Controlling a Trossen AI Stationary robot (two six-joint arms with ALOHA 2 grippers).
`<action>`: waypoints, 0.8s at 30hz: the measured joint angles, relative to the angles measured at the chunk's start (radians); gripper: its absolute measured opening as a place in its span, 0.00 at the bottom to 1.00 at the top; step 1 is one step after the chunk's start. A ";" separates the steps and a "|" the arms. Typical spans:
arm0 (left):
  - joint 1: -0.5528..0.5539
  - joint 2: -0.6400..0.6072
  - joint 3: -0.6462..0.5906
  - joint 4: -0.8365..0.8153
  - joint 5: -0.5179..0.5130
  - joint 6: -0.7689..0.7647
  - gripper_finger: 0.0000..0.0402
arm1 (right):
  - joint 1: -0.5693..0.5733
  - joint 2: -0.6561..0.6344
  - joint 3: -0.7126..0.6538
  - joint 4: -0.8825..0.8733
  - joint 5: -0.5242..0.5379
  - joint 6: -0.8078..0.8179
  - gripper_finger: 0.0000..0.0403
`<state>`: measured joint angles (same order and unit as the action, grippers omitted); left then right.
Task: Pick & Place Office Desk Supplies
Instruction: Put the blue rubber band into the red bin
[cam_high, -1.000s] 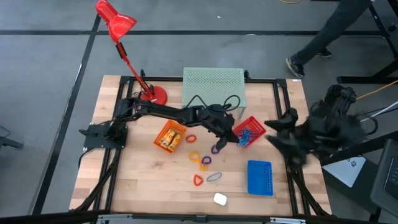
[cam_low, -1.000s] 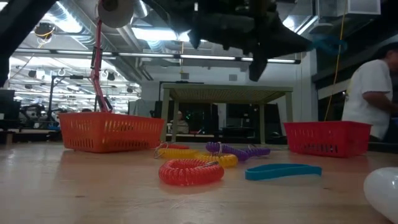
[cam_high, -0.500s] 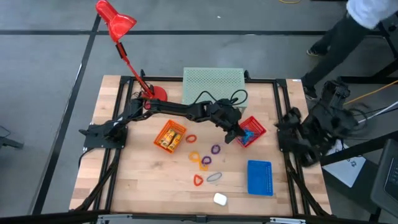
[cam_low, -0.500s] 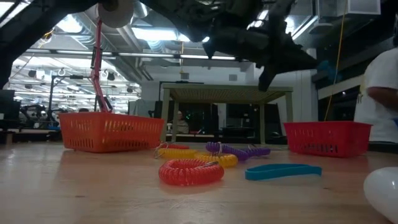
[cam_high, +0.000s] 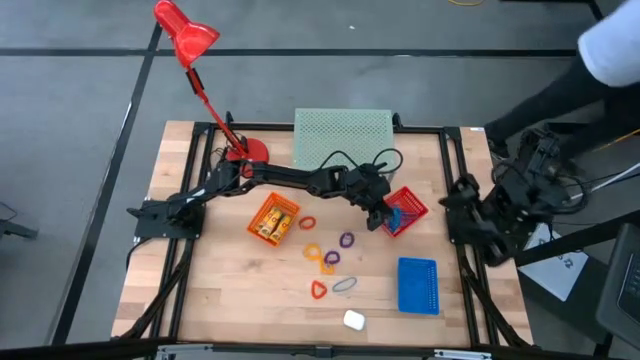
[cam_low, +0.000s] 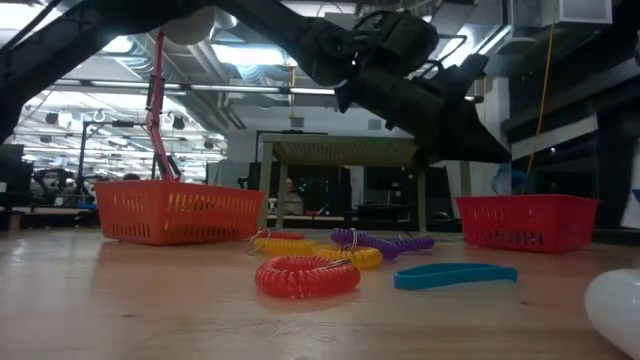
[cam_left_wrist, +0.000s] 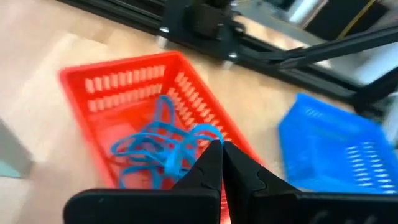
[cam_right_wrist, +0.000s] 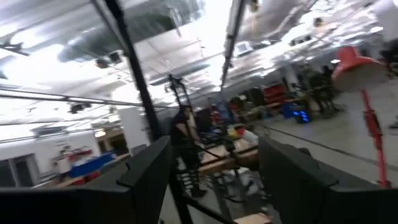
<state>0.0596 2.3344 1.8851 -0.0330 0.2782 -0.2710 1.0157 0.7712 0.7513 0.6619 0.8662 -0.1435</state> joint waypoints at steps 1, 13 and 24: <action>-0.001 0.000 0.000 -0.001 -0.012 0.019 0.01 | 0.000 0.000 0.000 0.001 0.002 0.002 0.60; -0.020 0.001 0.002 0.003 -0.107 0.150 0.03 | -0.006 0.009 0.000 0.001 -0.018 0.032 0.60; -0.026 0.001 0.002 0.015 -0.162 0.171 0.34 | -0.007 0.013 0.000 0.003 -0.010 0.047 0.60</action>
<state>0.0334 2.3356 1.8866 -0.0176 0.1161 -0.1004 1.0088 0.7841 0.7517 0.6647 0.8558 -0.0967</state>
